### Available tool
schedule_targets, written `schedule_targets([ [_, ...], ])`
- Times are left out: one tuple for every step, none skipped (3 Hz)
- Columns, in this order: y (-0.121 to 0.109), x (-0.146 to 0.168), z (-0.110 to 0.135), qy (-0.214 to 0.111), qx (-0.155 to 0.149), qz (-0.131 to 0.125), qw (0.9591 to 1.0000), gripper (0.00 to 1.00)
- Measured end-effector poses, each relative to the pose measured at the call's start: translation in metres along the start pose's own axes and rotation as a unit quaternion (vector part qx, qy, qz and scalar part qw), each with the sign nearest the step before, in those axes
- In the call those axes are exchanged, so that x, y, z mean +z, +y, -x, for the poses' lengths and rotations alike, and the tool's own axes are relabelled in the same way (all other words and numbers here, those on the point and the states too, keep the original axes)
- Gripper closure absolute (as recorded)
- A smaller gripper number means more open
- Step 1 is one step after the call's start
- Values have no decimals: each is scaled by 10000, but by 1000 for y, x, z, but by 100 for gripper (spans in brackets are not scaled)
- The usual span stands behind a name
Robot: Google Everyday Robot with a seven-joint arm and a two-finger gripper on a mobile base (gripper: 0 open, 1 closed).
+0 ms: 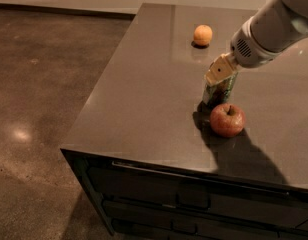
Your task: Move green can near apple
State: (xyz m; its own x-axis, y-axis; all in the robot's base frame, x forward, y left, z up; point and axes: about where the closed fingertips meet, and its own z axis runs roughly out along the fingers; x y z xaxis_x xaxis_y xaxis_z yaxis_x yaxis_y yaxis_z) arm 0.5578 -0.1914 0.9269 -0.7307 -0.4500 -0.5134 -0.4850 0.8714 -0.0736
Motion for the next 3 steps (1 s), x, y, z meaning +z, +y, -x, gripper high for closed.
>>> schedule_targets([
  [0,0,-7,20,34,-25,10000,5],
  [0,0,-7,23,27,-22,10000,0],
  [0,0,-7,23,27,-22,10000,0],
])
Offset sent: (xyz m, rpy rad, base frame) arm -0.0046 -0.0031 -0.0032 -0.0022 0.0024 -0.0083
